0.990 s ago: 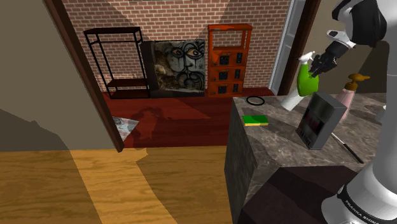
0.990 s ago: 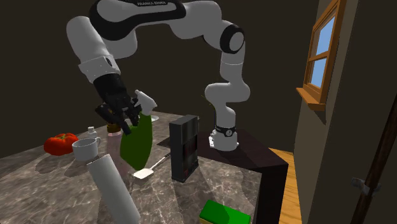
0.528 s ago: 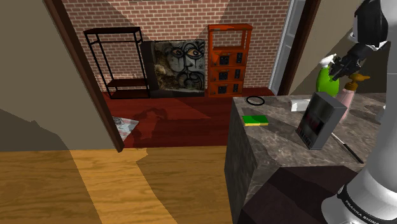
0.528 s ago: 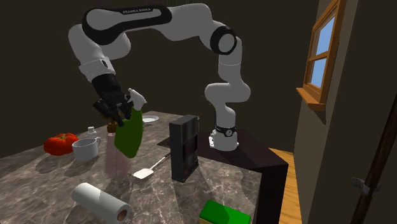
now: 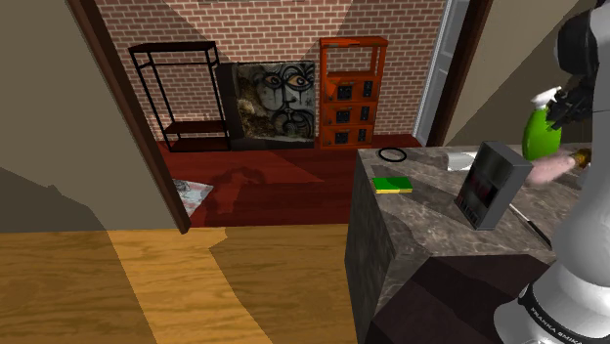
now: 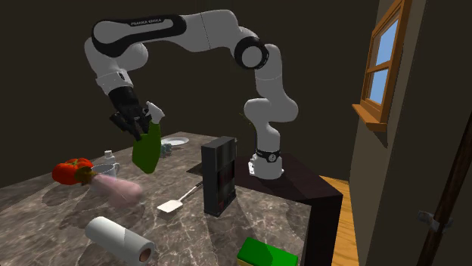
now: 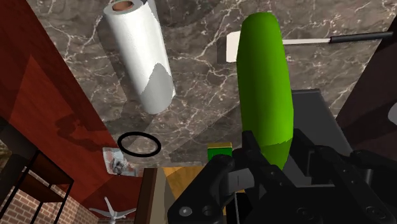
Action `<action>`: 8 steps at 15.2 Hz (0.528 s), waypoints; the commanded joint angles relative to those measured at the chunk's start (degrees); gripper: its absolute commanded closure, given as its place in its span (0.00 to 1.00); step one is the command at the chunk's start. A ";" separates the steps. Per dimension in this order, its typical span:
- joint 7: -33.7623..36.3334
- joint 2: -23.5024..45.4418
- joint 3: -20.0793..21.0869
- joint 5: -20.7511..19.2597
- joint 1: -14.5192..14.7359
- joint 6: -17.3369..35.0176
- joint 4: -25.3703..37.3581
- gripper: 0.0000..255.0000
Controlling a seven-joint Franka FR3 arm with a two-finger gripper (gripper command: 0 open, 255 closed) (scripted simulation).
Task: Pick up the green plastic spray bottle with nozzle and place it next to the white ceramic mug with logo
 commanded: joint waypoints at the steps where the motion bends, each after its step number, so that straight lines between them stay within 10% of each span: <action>1: -2.36 1.67 0.52 0.05 -3.94 -1.82 2.39 1.00; 8: -9.25 8.09 2.88 0.73 -18.18 -7.93 12.64 1.00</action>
